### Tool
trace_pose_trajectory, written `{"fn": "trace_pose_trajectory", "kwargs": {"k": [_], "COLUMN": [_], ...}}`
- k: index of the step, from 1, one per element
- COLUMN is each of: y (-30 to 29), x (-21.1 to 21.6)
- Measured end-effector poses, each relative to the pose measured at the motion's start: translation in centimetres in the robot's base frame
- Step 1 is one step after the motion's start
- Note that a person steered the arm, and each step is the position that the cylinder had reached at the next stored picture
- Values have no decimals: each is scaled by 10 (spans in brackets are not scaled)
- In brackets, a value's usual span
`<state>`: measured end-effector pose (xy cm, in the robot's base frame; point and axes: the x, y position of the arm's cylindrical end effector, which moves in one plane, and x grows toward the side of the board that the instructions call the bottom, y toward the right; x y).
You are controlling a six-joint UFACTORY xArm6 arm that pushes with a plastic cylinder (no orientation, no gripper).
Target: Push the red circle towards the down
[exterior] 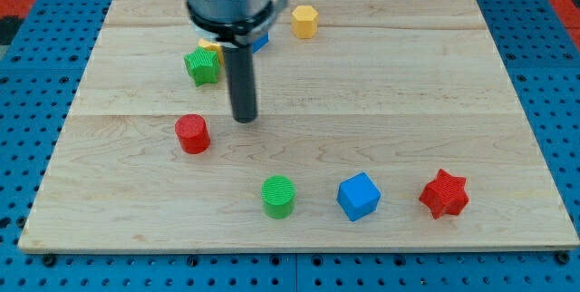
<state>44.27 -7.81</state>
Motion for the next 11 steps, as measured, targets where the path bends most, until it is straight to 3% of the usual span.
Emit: {"fn": "trace_pose_trajectory", "kwargs": {"k": [2,3,5,7,9,10,11], "y": [-69,-82,-59,-43,-40,-72,-35], "x": [-7,15,-18,57,61,48,82]}}
